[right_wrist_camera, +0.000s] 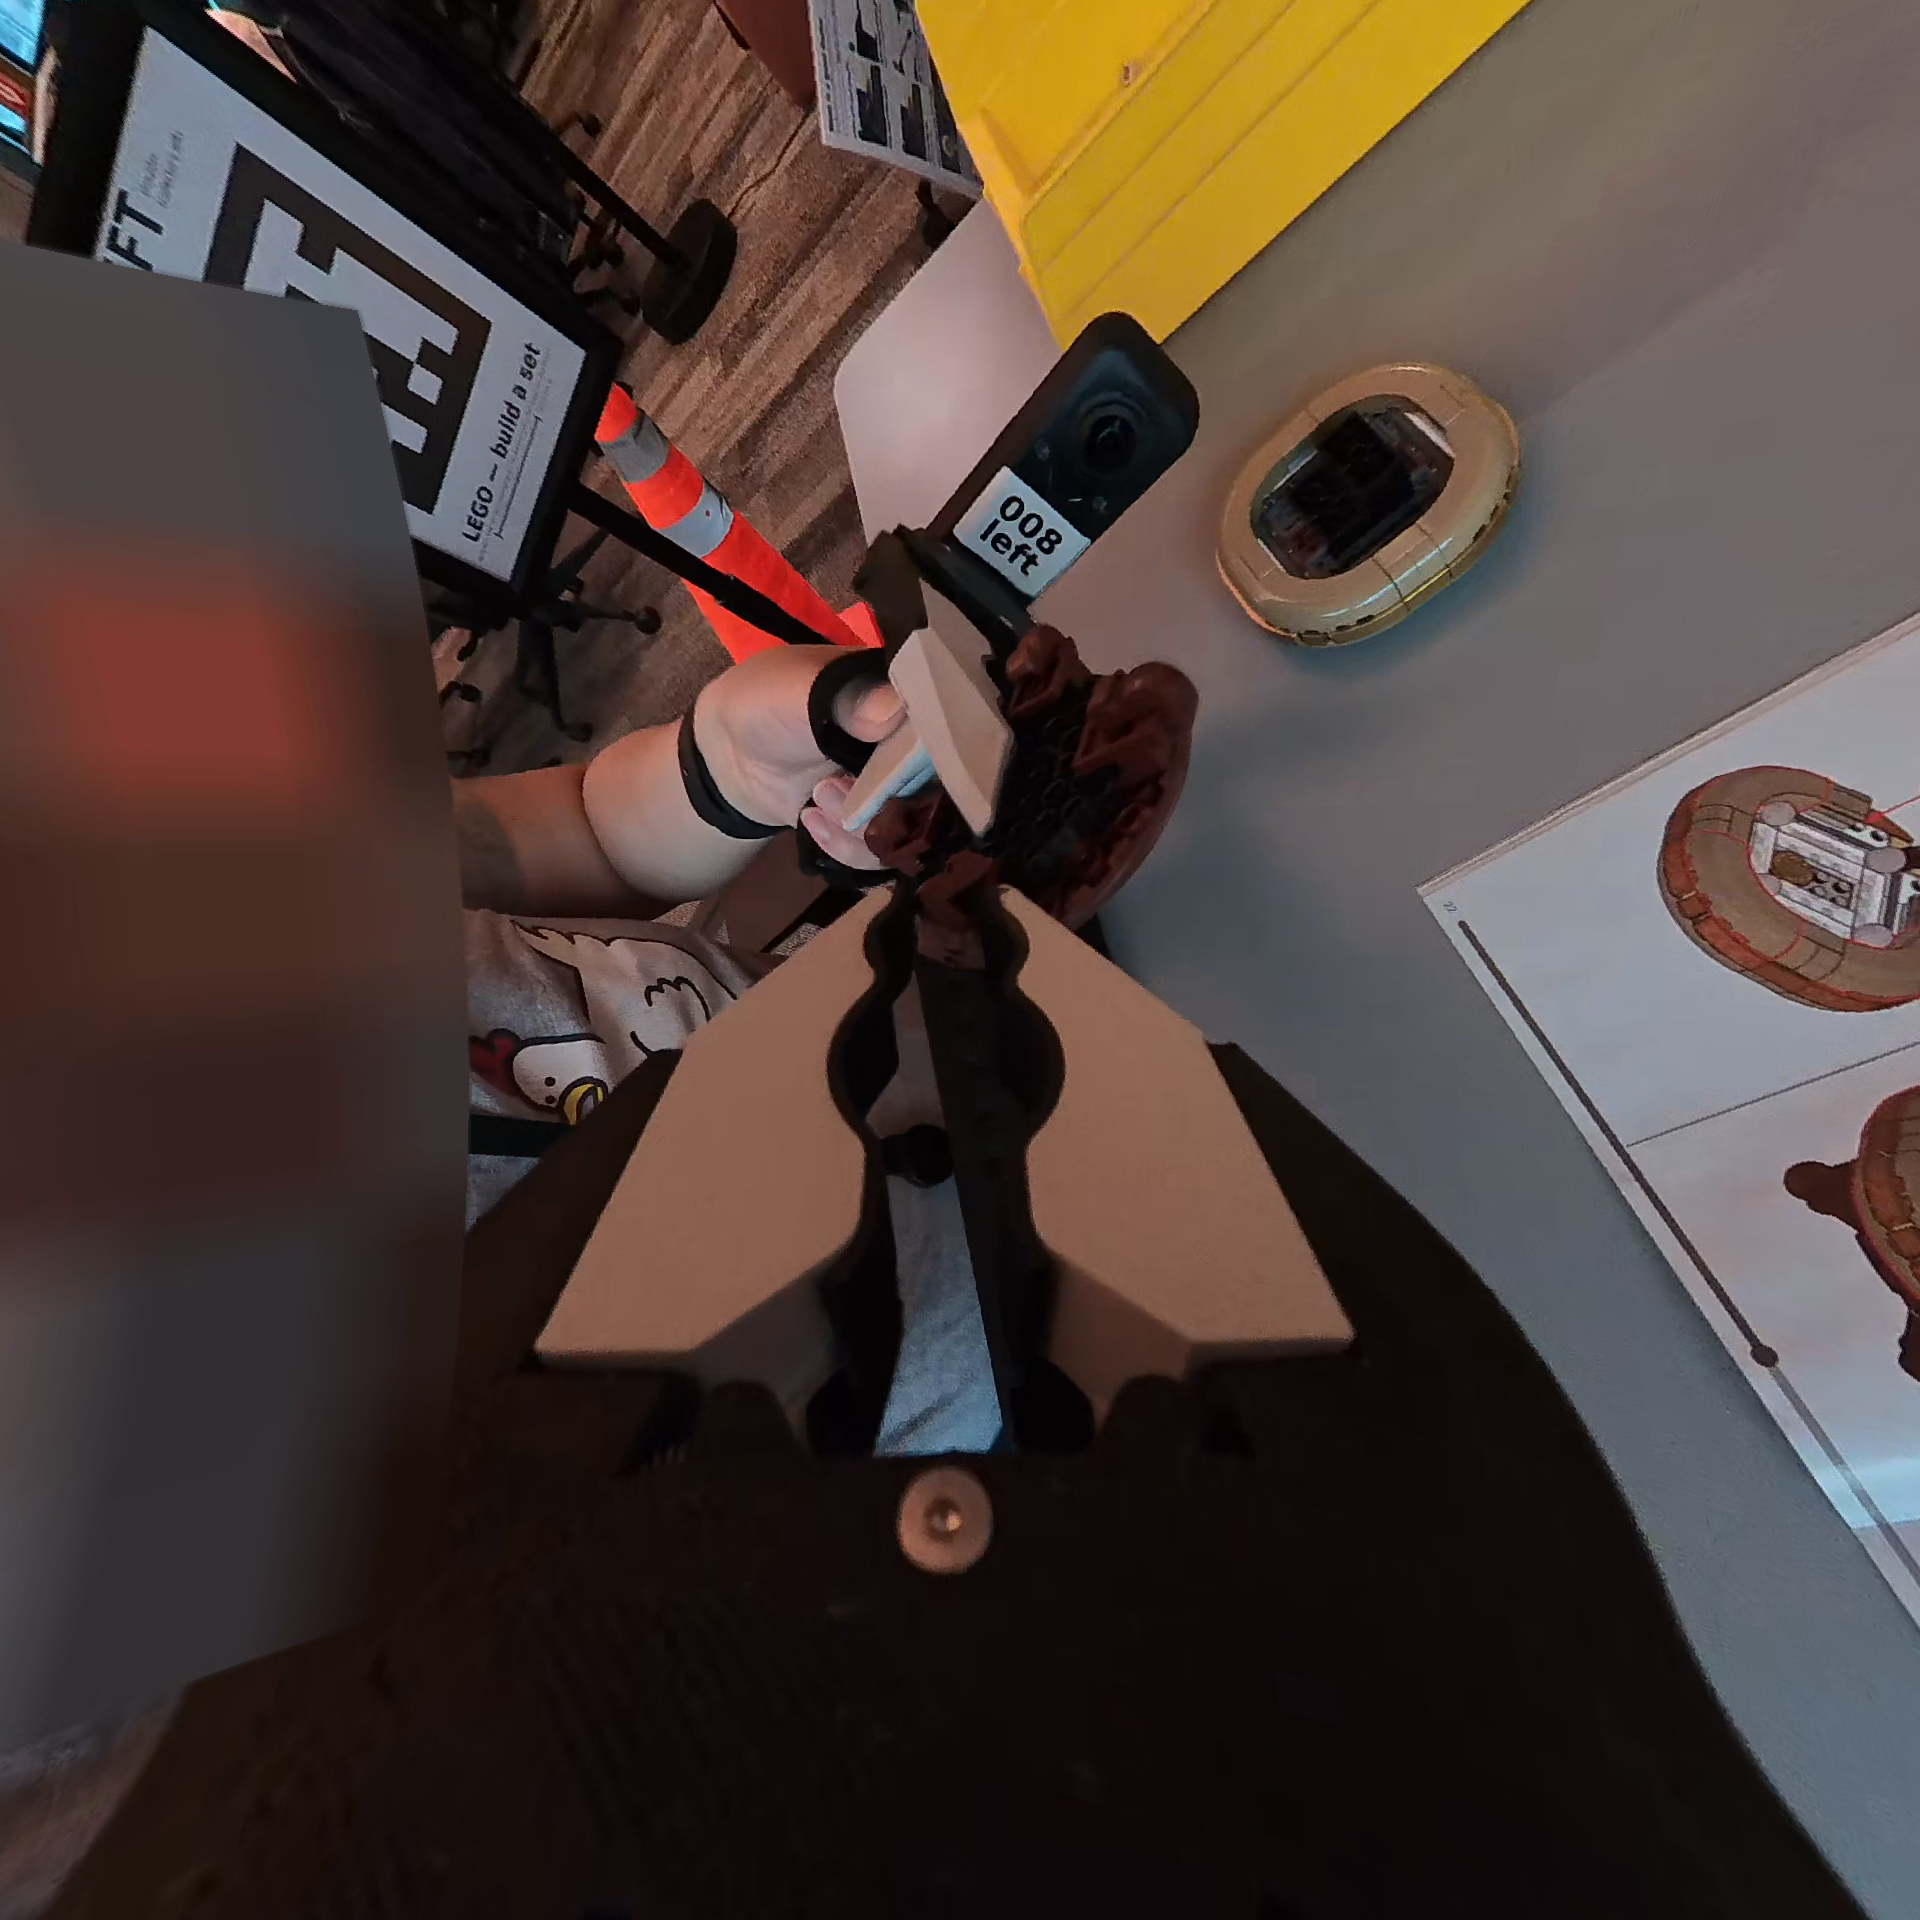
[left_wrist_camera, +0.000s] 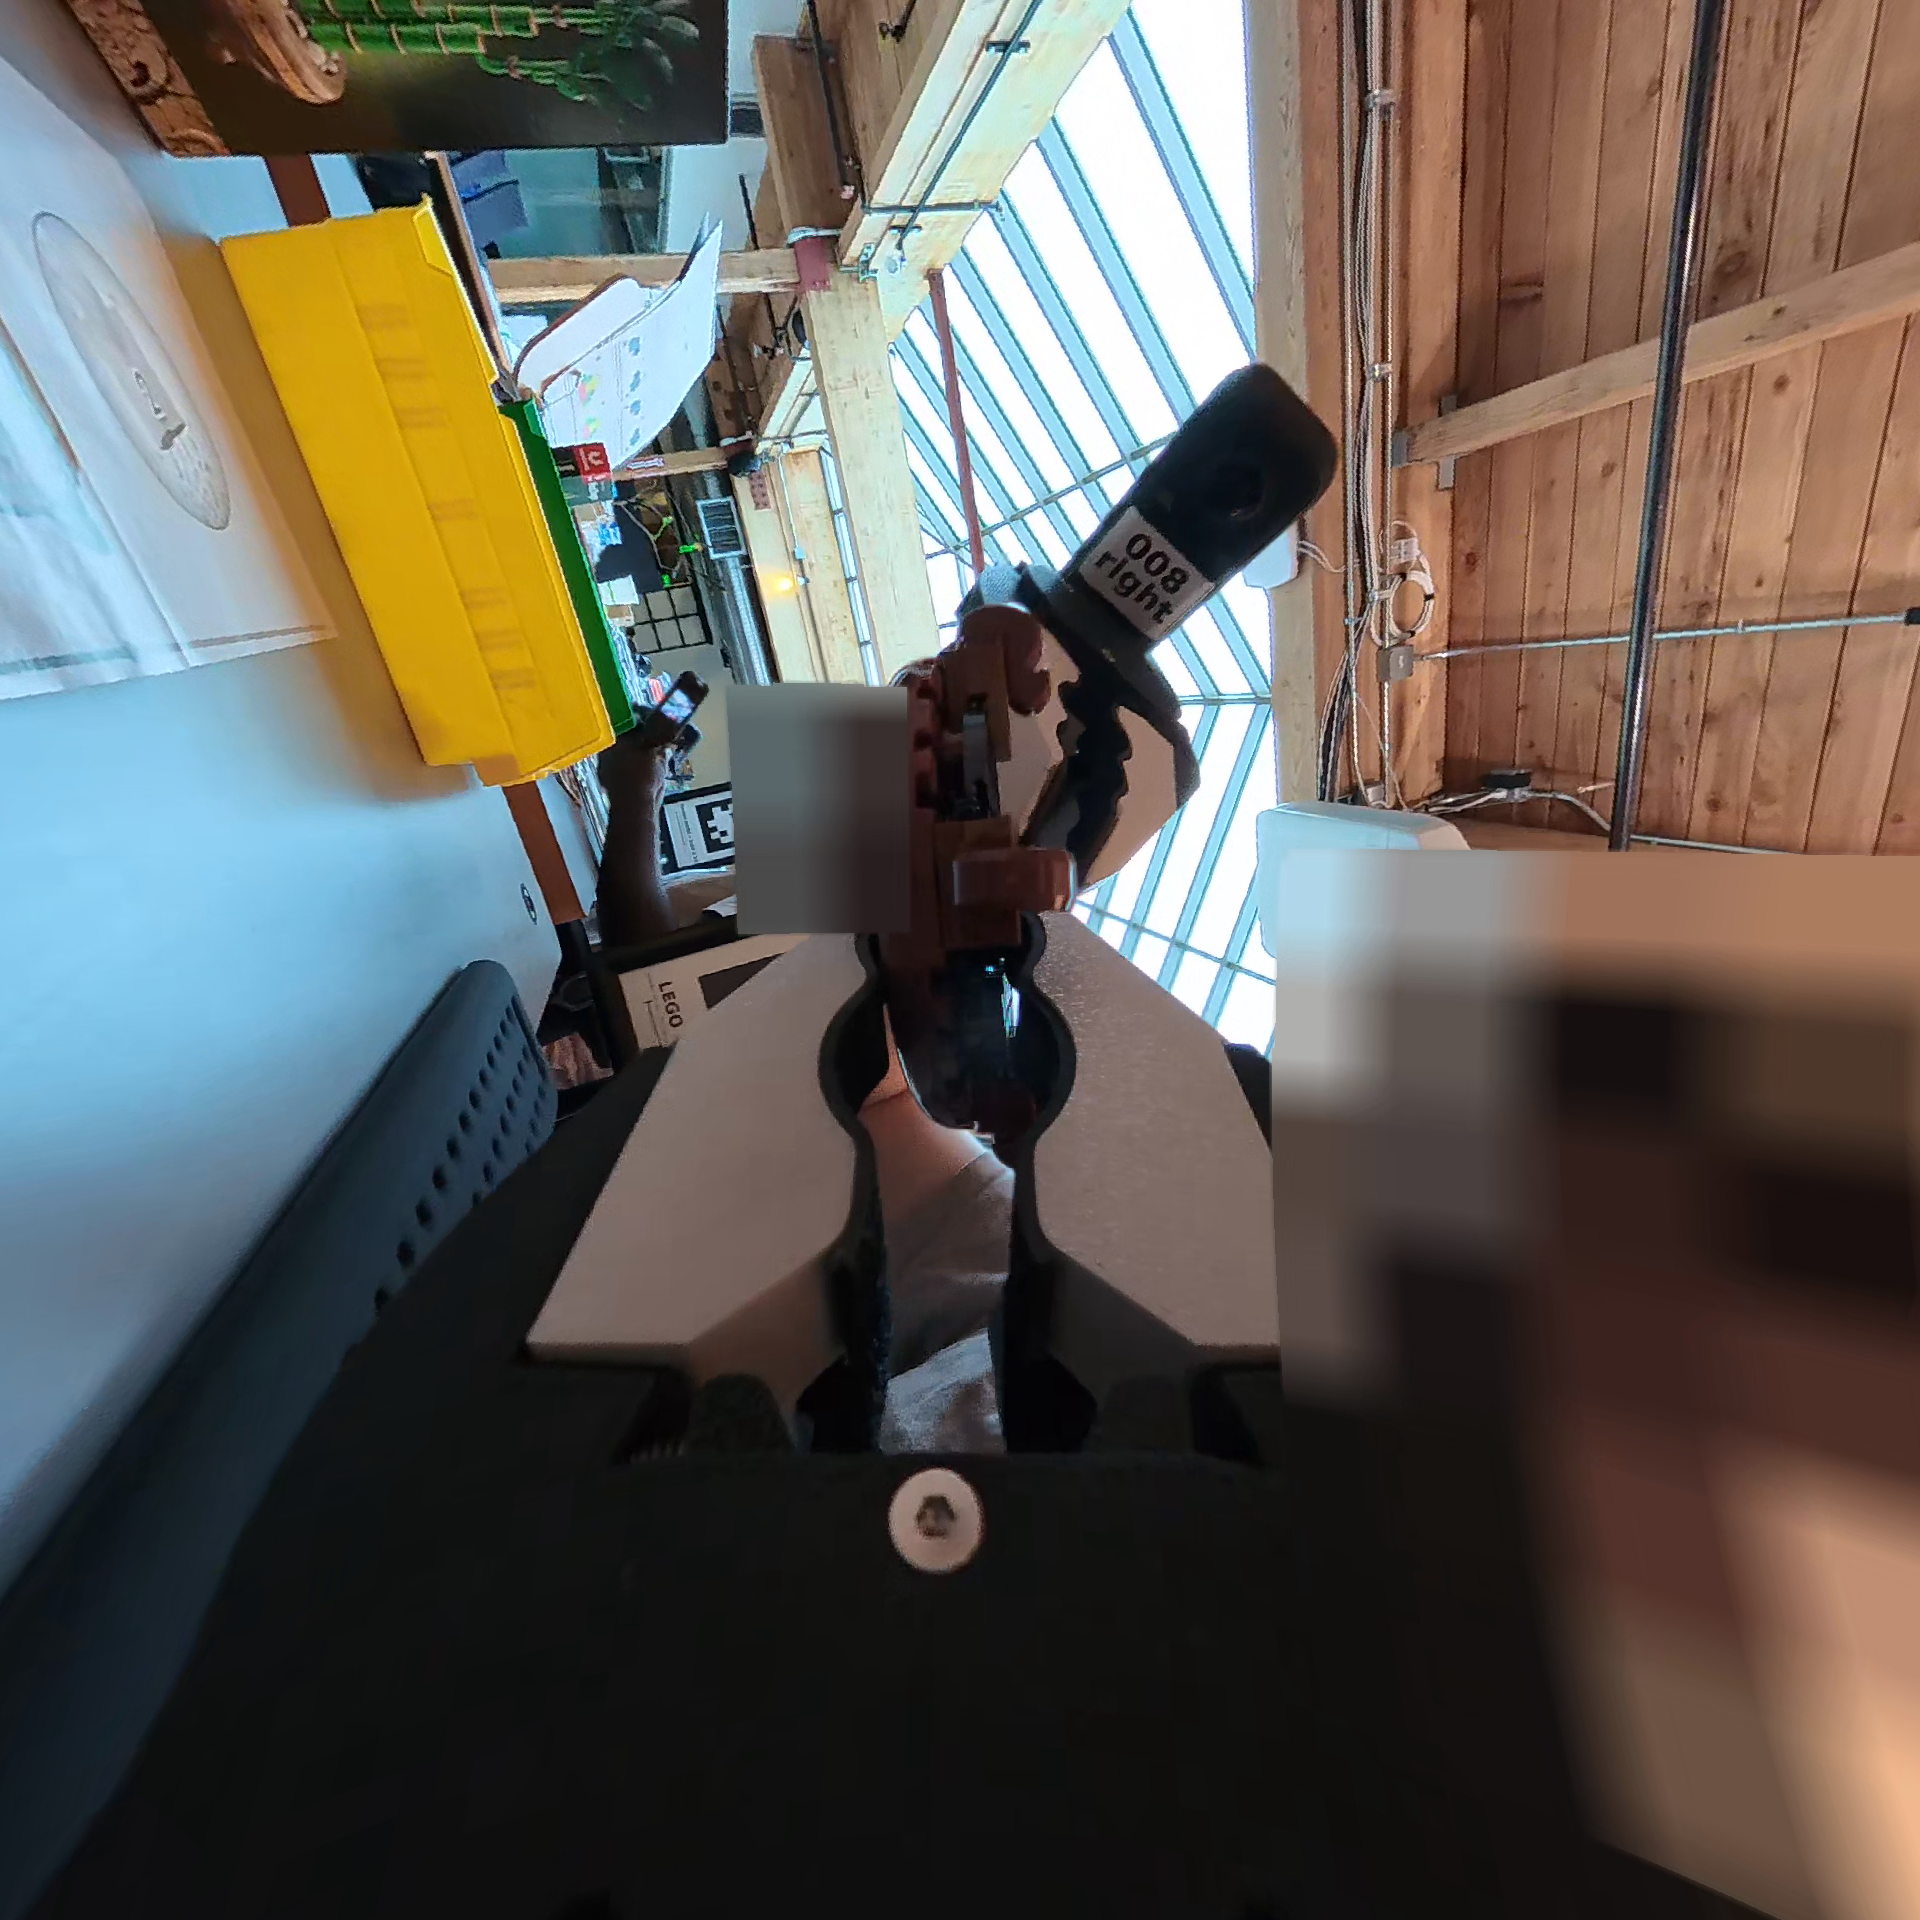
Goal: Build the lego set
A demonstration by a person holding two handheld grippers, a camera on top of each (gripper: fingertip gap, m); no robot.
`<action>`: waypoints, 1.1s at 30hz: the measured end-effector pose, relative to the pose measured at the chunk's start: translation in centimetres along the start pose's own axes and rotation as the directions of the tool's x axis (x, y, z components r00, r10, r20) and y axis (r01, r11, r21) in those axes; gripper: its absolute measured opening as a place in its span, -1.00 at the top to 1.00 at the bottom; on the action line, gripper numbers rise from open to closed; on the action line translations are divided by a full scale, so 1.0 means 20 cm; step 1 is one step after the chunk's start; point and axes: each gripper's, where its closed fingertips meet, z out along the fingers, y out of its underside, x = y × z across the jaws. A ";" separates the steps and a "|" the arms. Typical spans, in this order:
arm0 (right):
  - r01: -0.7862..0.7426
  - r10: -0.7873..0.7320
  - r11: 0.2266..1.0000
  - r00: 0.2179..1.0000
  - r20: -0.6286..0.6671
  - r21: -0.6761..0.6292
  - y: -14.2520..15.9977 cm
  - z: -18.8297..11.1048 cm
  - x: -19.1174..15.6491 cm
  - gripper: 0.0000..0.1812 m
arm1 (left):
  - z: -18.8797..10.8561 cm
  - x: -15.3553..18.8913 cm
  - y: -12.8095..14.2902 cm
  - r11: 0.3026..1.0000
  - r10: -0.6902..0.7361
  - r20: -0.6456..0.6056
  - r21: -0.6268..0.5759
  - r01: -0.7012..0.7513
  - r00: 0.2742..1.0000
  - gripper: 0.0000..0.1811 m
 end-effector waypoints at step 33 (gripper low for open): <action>0.430 -0.296 0.880 0.829 -0.475 0.202 0.38 0.24 0.36 0.72 | -0.15 -0.17 -0.41 0.926 0.265 0.329 0.175 -0.335 0.906 0.83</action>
